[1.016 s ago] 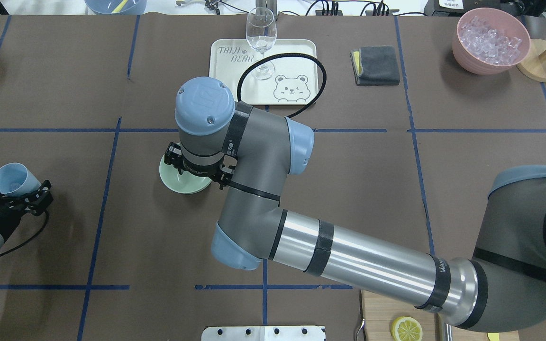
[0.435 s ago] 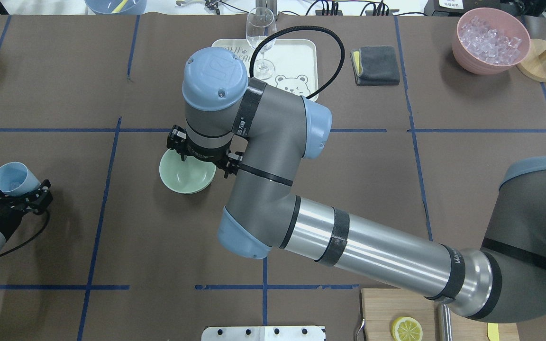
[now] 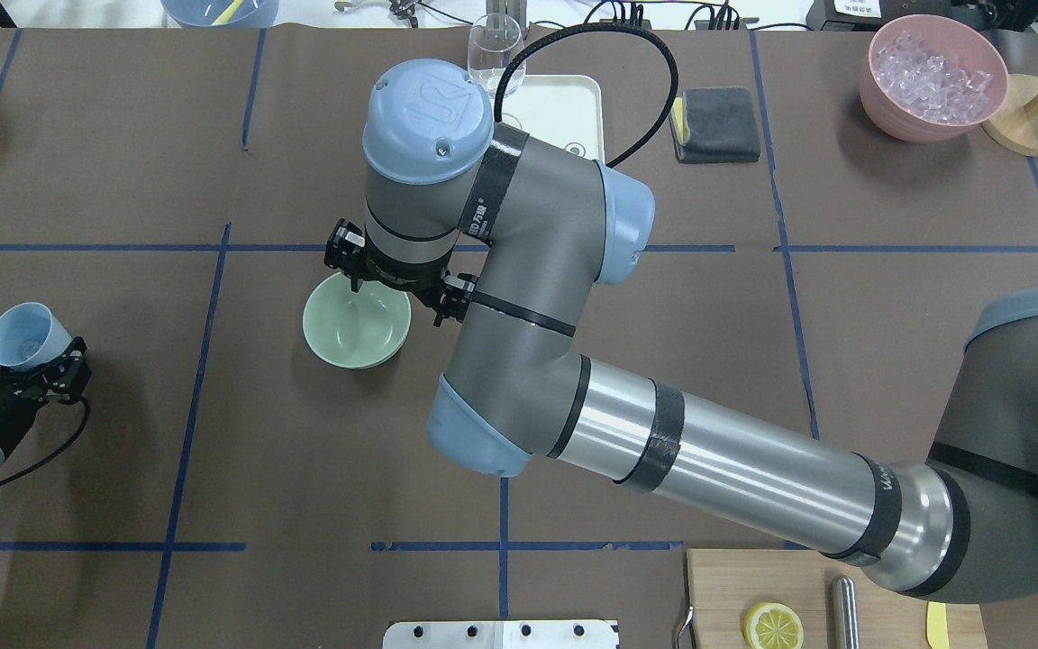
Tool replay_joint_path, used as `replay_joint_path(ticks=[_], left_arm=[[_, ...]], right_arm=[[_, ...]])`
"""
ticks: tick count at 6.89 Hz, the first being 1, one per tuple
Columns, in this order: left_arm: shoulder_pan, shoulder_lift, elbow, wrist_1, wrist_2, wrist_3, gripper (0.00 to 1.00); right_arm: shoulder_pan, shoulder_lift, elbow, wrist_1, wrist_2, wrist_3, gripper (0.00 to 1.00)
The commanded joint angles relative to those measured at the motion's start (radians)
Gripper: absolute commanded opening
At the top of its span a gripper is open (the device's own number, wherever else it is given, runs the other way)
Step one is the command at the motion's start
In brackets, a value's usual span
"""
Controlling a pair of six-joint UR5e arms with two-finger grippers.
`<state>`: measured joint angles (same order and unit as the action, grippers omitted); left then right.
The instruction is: Pour ice into bowl
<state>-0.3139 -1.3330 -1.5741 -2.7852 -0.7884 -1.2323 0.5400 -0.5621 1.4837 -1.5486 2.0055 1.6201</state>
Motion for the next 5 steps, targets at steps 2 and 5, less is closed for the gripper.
replay_joint_path(ticks=[2, 5], left_arm=[[-0.001, -0.008, -0.141, 0.024, 0.001, 0.212, 0.0], [0.001, -0.154, -0.277, 0.291, -0.003, 0.406, 0.0]], right_arm=[[0.047, -0.223, 0.226, -0.019, 0.029, -0.057, 1.0], [0.074, -0.341, 0.303, -0.013, 0.019, -0.156, 1.0]])
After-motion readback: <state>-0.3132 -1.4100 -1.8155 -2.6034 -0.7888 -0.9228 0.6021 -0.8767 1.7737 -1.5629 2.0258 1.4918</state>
